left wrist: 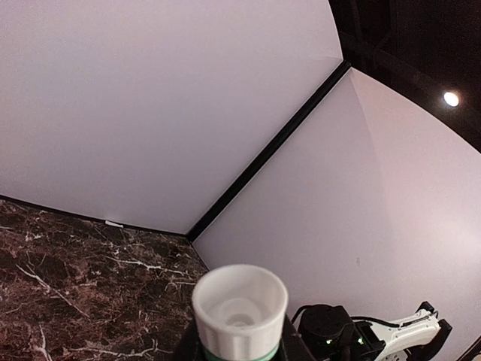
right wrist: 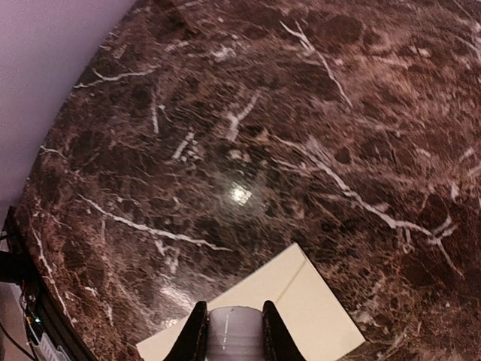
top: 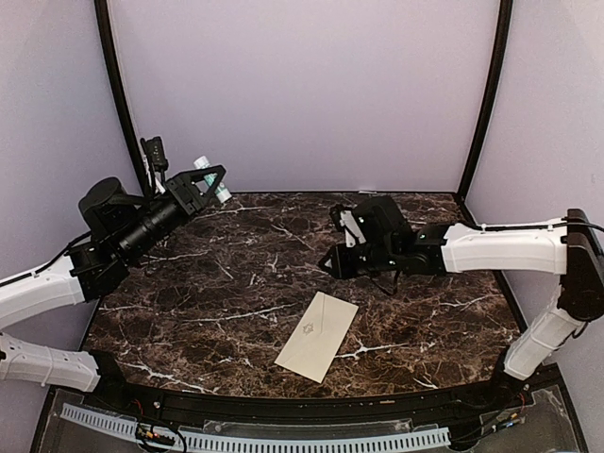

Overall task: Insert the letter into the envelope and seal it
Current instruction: Place the solid glue cap at the center of the board.

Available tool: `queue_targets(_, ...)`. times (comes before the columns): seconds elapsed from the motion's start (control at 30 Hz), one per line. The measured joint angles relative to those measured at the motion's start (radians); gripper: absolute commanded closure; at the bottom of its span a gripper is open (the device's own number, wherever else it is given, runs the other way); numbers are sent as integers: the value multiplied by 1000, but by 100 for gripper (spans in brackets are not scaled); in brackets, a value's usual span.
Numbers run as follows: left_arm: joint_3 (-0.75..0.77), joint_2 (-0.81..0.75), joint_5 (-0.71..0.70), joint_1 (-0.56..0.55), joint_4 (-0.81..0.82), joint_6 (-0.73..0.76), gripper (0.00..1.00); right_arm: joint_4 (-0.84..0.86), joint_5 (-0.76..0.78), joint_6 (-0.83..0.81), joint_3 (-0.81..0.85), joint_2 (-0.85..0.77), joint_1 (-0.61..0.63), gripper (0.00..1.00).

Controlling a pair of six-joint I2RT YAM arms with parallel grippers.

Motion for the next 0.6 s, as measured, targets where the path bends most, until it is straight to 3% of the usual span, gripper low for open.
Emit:
queue_targets(0.23, -40, -3, 10, 0, -30, 0, 100, -332, -82, 21, 37, 179, -115, 100)
queue_targets(0.43, -40, -3, 39, 0, -34, -2, 100, -525, -116, -43, 171, 336, -167, 100)
queue_targets(0.53, -40, -3, 48, 0, -36, -2, 100, -586, -119, -74, 239, 381, -179, 97)
queue_targets(0.6, -40, -3, 51, 0, -36, -2, 100, -612, -116, -86, 267, 399, -183, 89)
